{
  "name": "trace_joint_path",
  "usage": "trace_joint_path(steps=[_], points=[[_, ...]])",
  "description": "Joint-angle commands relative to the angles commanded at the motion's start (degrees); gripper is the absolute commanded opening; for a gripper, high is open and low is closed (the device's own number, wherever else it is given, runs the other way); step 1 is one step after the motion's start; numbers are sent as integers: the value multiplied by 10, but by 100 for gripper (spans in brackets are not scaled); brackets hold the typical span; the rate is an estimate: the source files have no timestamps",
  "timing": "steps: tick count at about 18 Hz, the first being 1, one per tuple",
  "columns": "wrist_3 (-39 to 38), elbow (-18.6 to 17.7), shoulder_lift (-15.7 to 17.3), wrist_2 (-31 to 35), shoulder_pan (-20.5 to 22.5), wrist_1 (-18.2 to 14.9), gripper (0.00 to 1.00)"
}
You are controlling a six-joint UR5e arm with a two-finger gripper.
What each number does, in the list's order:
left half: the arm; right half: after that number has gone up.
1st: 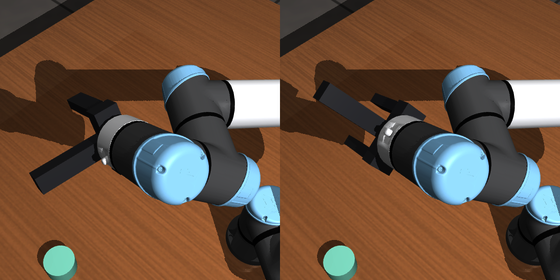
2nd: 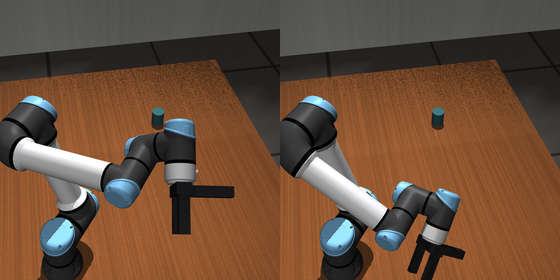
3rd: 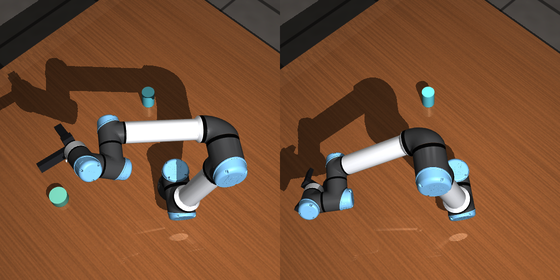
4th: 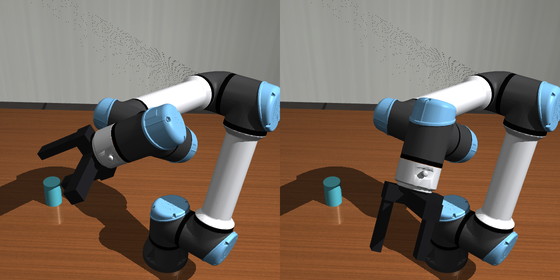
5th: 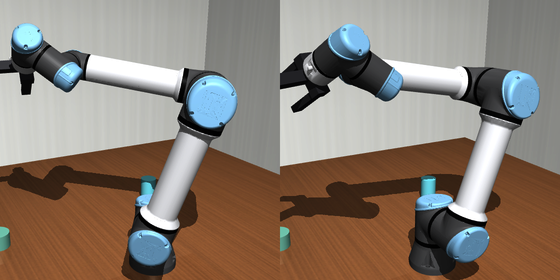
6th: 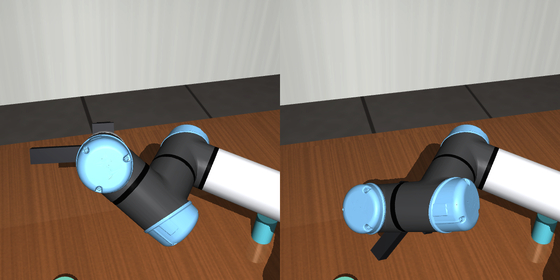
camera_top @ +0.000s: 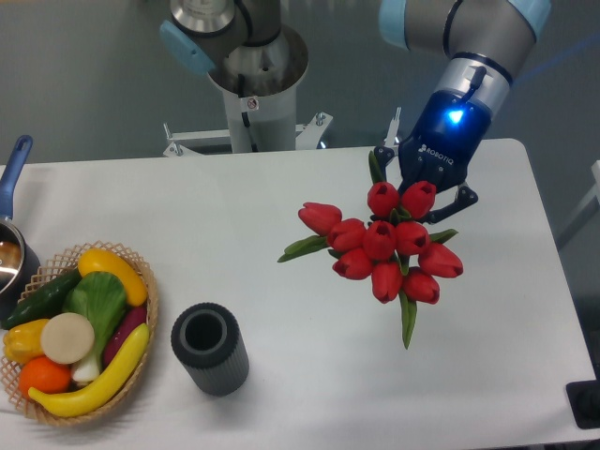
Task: Insert the flowers into the vase
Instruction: 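Carry the red tulip bouquet with the gripper toward the black vase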
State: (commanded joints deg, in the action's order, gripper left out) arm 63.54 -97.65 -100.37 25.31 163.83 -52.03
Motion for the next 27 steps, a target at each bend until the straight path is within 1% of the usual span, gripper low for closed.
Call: trace_joint_path(steps=[3,9,14,15,16,17,18,20,24,27], points=[[1,-2,-1,1,-1,9,14],[3,-6,-1,0,-3,11,14],[4,-4,-5,0,-25,12,14],[5,-4,-10,0,-32,20,14],[5,-4,-15,-3,-40,35,14],[5,-4,-21,-15,-48,50,14],[6,-4,-26,-38,-54,58,14],[15,-4,-38,-80,-59,67,14],[53,-5,-44,-147,-75,68,14],[71,-6,-54,-205,-89,68,14]])
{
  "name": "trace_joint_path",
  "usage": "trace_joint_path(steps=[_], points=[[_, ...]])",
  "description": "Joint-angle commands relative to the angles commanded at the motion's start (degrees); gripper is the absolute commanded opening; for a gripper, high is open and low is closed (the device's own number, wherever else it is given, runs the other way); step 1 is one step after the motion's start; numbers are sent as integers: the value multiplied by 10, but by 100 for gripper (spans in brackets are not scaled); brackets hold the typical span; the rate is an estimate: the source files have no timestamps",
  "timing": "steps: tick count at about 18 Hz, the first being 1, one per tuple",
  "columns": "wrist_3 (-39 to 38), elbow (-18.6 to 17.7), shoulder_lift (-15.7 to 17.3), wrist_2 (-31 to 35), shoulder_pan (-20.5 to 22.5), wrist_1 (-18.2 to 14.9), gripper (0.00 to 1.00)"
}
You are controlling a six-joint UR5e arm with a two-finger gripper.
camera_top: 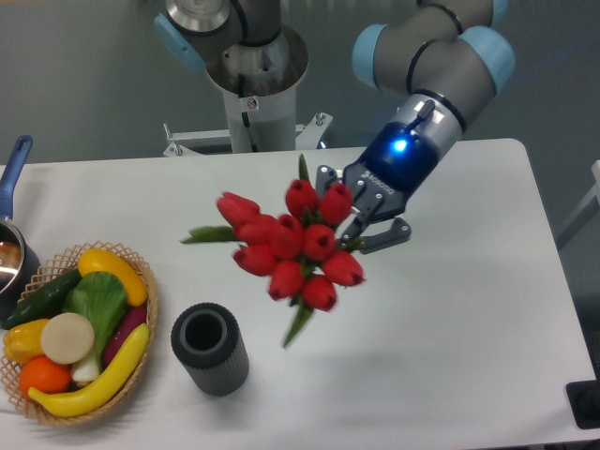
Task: Insert the flowers into the vase
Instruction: 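Carry the red tulip bouquet with the gripper toward the black vase, then lower the tulip stems into the black vase opening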
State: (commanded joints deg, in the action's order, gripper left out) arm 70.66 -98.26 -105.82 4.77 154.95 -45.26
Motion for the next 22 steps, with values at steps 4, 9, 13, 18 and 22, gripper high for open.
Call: trace_joint_path(steps=[4,9,13,18,22], points=[[12,1,-7,-70,-12,0,14],[50,5,-28,-94,-49,0,14],[56,11,-46,-99,-73,0,14],[56,11,-47,-99,-85,-1,14],[56,9,-62,-99,-98,-1,15]])
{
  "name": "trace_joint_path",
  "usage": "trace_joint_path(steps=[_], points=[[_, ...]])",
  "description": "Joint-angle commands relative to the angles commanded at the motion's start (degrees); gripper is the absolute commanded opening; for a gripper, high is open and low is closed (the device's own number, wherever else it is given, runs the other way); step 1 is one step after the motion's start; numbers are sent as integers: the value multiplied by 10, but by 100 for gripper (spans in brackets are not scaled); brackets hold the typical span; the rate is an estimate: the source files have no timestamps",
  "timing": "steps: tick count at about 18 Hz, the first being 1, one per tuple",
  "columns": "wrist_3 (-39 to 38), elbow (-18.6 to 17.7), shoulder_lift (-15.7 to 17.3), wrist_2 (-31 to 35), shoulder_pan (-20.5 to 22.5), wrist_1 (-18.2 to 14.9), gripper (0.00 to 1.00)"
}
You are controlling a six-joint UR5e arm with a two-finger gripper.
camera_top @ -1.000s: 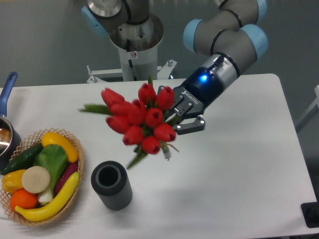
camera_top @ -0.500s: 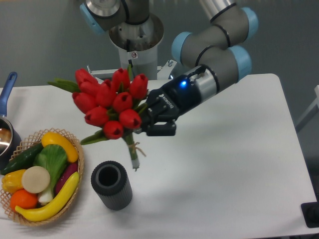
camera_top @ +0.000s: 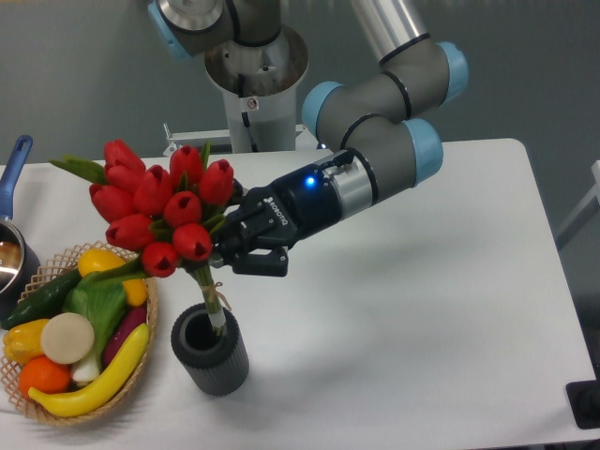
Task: Insert the flowers into the vase
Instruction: 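Lower the tulip stems into the black vase opening, then open the gripper to release the tulips in the vase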
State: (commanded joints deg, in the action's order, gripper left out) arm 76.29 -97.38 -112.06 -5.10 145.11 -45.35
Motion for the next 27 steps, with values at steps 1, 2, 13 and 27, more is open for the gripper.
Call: trace_joint_path(steps=[1,2,13,27], points=[[0,-2,-1,0,0,0,15],[1,-2,-4,0,-1,0,15],[14,-36,-47,8,-6,0,16],[54,-44,-99,11,-5,2,18]])
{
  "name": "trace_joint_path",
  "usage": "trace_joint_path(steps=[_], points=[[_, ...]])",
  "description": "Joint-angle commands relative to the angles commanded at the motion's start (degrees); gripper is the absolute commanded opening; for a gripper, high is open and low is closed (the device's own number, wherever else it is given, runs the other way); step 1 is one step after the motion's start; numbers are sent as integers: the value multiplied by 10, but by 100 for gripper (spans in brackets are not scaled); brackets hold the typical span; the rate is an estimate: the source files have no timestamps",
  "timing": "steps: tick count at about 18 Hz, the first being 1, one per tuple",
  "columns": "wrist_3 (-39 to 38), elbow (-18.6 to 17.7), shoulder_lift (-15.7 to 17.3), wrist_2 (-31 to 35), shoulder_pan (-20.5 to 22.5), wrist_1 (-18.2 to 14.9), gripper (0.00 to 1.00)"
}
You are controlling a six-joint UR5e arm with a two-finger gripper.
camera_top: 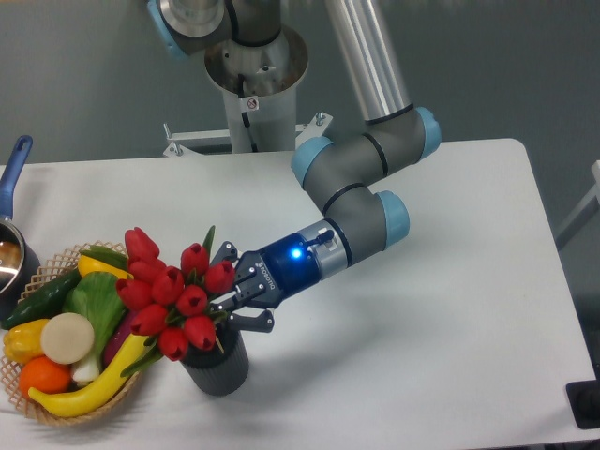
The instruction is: Insert the flowers into the vase
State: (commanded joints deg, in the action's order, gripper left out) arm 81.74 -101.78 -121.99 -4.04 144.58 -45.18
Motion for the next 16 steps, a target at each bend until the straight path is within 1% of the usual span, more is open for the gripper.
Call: trace_joint_path(steps=[3,4,7,11,13,15,16], points=[[25,-3,-6,0,1,-1,26],[28,-3,-7,0,2,-1,35],[29,-3,-6,0,4,0,53],[29,-8,-5,0,13,-1,67],[29,-7,-5,0,15,0,79],[29,-9,-4,12,18,-1,97],[29,-10,-3,24,20,0,100]])
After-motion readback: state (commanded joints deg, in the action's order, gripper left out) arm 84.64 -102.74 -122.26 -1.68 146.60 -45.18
